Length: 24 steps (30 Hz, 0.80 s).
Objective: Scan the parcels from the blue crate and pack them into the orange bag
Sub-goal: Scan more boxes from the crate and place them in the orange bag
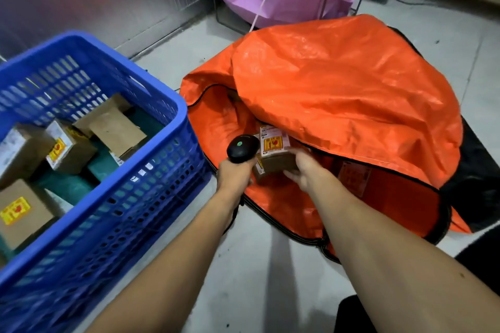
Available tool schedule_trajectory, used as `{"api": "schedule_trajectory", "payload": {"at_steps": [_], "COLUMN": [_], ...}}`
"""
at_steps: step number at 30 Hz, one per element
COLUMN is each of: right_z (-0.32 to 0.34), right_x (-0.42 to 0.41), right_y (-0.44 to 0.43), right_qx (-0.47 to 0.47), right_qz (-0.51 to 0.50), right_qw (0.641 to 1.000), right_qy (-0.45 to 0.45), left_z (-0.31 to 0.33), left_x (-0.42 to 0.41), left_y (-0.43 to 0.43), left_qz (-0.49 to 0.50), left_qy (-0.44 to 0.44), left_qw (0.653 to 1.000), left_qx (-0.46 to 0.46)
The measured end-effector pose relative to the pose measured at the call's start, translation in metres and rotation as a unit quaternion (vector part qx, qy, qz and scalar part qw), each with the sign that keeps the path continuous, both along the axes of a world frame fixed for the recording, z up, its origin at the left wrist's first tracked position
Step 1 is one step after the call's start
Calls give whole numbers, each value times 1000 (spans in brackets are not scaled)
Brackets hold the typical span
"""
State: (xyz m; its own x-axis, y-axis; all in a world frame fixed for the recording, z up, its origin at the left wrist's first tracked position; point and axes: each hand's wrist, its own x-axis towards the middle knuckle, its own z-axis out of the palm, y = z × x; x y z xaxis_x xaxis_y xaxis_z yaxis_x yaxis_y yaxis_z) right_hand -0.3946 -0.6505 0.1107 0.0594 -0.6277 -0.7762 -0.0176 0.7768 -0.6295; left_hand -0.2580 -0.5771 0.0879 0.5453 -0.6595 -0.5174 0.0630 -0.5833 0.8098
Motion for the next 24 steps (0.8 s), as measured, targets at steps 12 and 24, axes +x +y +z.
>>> {"api": "schedule_trajectory", "payload": {"at_steps": [12, 24], "right_z": [38, 197], "right_x": [35, 69], "right_y": [25, 35], "right_qx": [-80, -250], "right_qz": [222, 331], "right_qw": [970, 908], "right_qy": [51, 52], "left_z": [61, 249], "left_x": [23, 100], "left_y": [26, 88], "left_qz": [-74, -49], "left_qy": [-35, -150], "left_qw": [996, 978], "left_qx": [-30, -137]}}
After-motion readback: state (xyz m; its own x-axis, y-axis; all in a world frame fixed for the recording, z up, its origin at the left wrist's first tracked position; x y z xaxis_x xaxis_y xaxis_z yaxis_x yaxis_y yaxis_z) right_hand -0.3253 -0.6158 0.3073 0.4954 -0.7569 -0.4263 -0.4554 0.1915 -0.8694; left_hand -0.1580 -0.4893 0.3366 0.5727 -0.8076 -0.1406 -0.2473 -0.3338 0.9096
